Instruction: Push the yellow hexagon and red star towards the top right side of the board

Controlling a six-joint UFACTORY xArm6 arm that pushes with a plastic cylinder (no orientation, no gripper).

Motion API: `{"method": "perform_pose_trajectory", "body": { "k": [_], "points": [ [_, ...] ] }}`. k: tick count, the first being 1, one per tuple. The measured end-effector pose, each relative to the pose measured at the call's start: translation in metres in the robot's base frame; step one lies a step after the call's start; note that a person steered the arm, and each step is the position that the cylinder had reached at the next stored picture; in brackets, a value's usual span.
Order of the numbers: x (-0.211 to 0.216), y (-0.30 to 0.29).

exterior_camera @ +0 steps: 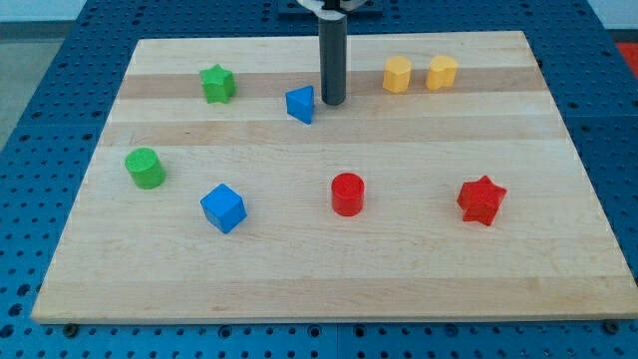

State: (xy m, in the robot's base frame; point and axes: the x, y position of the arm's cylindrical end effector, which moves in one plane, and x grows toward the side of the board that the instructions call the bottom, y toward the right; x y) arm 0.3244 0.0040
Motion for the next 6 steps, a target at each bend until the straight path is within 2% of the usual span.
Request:
{"method": "perform_pose_trajectory", "body": {
  "k": [1, 2, 5, 6],
  "points": [
    [-0.003, 0.014],
    [-0.003, 0.057],
    [-0.026, 0.074],
    [-0.04, 0.103]
  ]
}}
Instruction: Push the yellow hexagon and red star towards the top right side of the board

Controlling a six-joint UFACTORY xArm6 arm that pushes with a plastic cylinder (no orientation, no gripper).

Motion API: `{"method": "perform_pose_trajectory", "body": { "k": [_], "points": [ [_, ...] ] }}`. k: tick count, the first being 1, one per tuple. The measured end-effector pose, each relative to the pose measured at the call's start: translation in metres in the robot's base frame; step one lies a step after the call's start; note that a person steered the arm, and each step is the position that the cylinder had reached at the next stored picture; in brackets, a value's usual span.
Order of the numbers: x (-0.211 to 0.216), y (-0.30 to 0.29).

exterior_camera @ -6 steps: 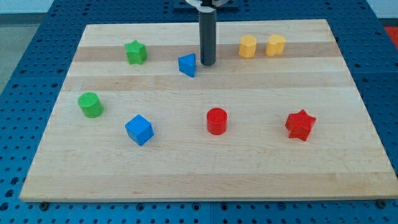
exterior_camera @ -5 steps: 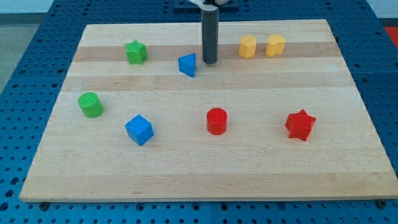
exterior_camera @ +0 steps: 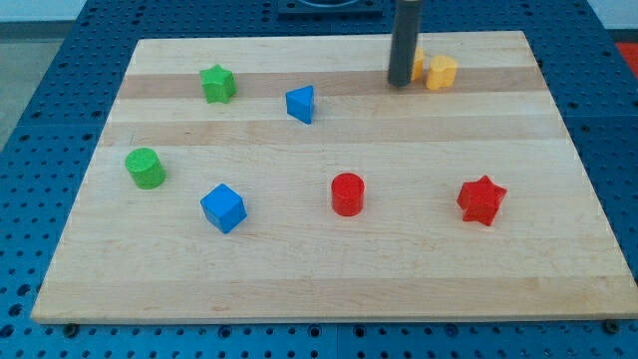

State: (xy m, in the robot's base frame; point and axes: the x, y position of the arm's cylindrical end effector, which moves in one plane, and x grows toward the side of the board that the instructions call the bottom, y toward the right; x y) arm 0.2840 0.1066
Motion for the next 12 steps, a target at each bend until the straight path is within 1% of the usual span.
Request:
{"method": "perform_pose_trajectory", "body": {
  "k": [1, 2, 3, 4, 5, 6, 8, 9, 10, 11, 12],
  "points": [
    [0.0, 0.003],
    [0.053, 0.003],
    [0.06, 0.031],
    [0.036, 0.071],
    [0.049, 0.071],
    [0.122, 0.099],
    [0.272, 0.131],
    [0.269, 0.073],
    [0.211, 0.076],
    [0.227, 0.056],
    [0.258, 0.046]
  ]
}}
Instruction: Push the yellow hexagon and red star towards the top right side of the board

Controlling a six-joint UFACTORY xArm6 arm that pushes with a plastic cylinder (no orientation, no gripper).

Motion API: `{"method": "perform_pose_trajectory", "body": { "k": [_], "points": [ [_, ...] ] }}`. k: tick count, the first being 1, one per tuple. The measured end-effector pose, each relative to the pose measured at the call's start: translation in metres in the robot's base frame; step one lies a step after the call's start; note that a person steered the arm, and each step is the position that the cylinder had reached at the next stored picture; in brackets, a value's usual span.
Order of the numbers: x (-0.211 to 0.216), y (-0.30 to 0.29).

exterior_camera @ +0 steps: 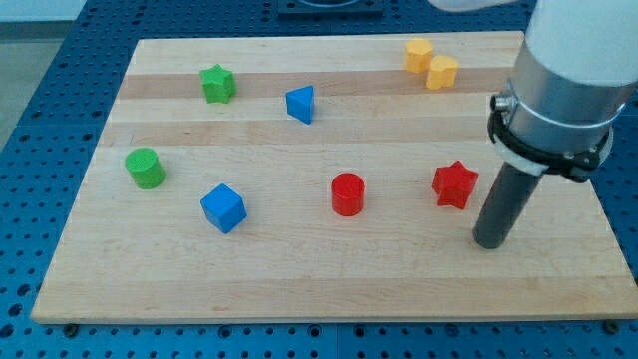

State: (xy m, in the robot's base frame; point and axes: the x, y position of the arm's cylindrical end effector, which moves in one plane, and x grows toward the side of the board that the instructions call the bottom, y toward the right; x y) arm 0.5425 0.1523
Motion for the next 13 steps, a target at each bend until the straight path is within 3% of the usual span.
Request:
{"method": "perform_pose_trajectory", "body": {
  "k": [2, 3, 4, 5, 6, 7, 8, 9, 10, 11, 13],
  "points": [
    [-0.136, 0.003],
    [-0.118, 0.043],
    [-0.084, 0.044],
    [-0.142, -0.01],
    [-0.154, -0.003],
    [-0.108, -0.013],
    [-0.139, -0.069],
    [-0.169, -0.073],
    [-0.183, -0.014],
    [-0.193, 0.004],
    [-0.016, -0.056]
  ]
}}
